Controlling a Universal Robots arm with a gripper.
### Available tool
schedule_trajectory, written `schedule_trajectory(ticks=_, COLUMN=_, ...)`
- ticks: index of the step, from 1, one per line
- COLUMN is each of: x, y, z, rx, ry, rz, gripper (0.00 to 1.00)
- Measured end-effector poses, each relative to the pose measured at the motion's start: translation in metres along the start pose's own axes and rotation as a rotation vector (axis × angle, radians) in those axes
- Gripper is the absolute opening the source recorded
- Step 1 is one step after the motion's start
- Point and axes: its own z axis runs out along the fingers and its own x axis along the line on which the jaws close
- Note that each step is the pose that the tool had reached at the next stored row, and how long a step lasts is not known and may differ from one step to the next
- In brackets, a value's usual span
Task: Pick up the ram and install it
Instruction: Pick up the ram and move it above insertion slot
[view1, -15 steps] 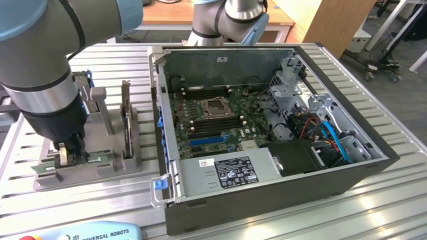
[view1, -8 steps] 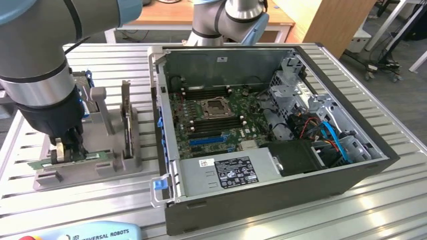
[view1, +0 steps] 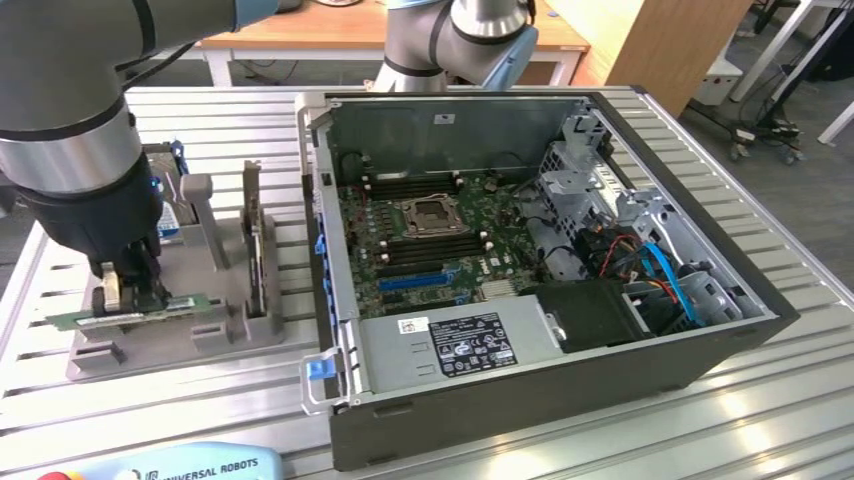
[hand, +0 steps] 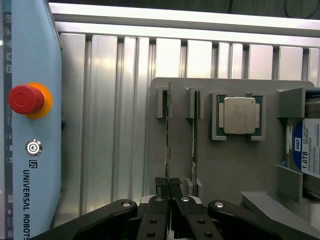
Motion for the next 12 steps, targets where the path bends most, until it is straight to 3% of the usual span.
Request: schedule_trajectory(ticks=12, x=-0.001, y=0.0012, z=-0.0279, rx=0.0, ry=0.0, rz=0.0, gripper=0.12)
